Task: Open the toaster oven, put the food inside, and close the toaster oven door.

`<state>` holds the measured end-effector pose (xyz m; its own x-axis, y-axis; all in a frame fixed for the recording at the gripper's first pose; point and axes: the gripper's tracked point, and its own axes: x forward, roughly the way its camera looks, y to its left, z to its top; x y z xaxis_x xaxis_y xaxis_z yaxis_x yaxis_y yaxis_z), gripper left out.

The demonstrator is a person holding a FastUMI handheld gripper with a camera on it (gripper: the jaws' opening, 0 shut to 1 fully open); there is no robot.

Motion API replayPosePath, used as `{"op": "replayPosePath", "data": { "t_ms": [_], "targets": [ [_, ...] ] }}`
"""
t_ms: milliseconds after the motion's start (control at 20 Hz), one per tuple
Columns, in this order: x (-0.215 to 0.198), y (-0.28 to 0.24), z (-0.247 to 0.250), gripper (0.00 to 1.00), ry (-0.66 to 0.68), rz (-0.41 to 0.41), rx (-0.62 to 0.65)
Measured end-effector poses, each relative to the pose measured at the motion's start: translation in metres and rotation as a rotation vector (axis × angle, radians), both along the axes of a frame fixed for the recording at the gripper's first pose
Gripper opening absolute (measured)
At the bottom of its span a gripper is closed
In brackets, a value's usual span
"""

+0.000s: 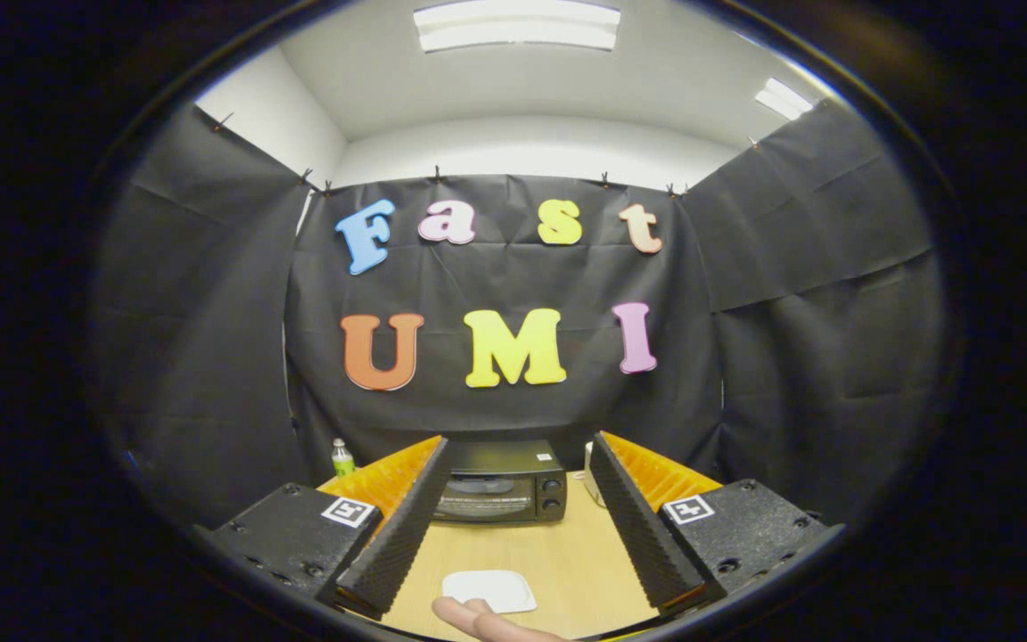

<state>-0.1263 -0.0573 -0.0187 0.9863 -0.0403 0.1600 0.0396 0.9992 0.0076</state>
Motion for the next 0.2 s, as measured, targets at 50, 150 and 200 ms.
{"op": "replayPosePath", "data": {
  "t_ms": [50,150,200],
  "targets": [
    [-0.0018,0.0024,0.0017,1.00,-0.004,0.005,-0.002],
    [-0.0066,0.0080,0.0017,1.00,-0.003,0.030,-0.004],
    [-0.0086,0.0116,0.0030,1.00,-0.003,0.043,-0.008]
  ]
}}
